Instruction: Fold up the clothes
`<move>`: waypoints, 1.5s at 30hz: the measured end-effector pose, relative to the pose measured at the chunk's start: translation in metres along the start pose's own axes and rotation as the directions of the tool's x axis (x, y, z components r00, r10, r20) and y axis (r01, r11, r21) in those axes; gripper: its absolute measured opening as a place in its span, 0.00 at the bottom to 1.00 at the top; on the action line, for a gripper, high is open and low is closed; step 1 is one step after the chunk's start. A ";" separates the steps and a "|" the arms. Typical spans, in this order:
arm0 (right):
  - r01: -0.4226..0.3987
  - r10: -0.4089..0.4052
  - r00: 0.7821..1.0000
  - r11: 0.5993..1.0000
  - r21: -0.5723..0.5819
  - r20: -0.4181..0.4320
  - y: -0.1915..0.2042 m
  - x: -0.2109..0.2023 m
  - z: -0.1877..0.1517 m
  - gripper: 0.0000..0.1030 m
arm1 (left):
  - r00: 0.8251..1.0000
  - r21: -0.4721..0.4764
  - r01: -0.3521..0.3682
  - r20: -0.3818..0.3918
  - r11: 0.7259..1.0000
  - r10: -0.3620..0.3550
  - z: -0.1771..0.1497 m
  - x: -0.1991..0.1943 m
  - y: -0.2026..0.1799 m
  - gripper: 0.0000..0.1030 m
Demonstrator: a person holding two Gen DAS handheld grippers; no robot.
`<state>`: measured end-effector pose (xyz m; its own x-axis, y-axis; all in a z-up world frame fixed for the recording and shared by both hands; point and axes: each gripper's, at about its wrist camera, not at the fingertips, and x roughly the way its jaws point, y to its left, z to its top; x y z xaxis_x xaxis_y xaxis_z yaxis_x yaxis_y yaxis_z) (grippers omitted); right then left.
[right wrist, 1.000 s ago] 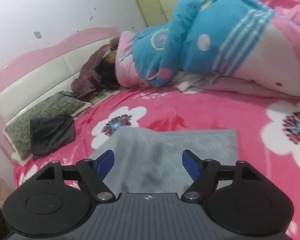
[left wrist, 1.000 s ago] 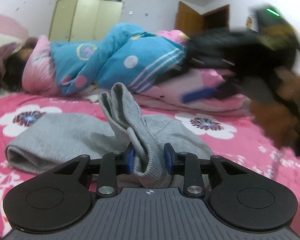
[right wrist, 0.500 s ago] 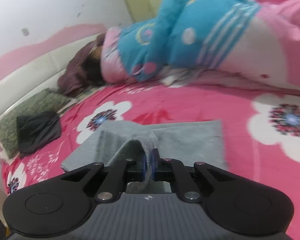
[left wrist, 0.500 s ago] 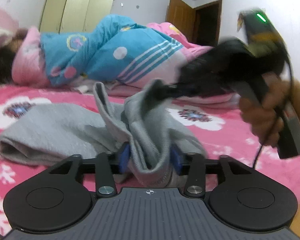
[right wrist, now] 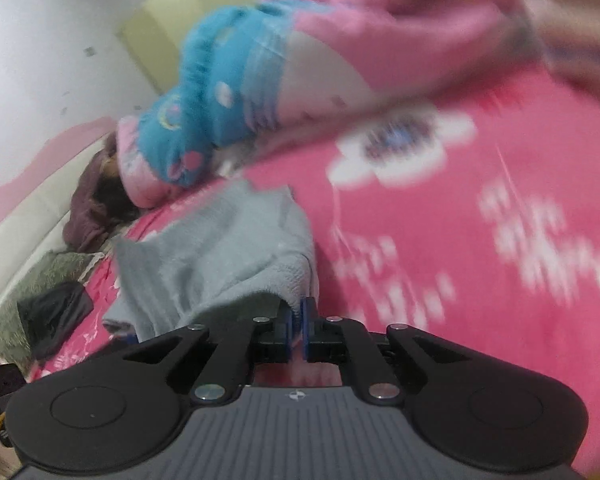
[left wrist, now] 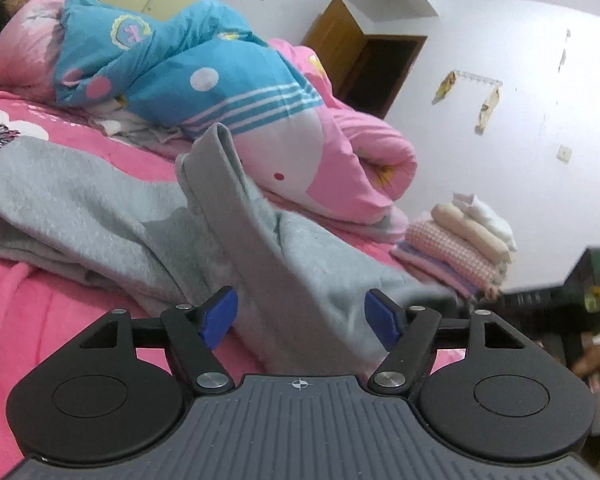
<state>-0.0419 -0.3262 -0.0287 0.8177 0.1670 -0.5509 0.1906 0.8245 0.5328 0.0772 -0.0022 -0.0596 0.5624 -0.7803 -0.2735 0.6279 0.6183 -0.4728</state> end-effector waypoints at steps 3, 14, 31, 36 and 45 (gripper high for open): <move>-0.002 0.007 0.998 0.997 0.083 -0.055 -0.016 0.009 -0.020 0.02 | 1.000 -0.006 0.009 -0.019 1.000 -0.009 -0.003 0.002 -0.001 0.77; -0.084 0.083 0.991 0.996 -0.006 -0.106 -0.007 -0.014 -0.007 0.29 | 0.999 -0.114 -0.046 -0.025 0.992 0.043 -0.001 -0.001 0.018 0.77; -0.156 0.208 0.939 0.967 0.201 -0.273 -0.021 0.110 0.019 0.34 | 0.984 -0.137 -0.178 -0.002 0.974 0.179 0.011 0.017 0.021 0.10; -0.235 0.281 0.890 0.957 0.169 -0.358 0.014 0.114 0.000 0.25 | 0.980 -0.186 -0.173 0.069 0.967 0.188 0.032 0.011 0.035 0.08; -0.386 0.411 0.771 0.909 0.156 -0.486 0.086 0.181 -0.019 0.26 | 0.945 -0.227 -0.242 0.164 0.943 0.282 0.045 0.002 0.057 0.08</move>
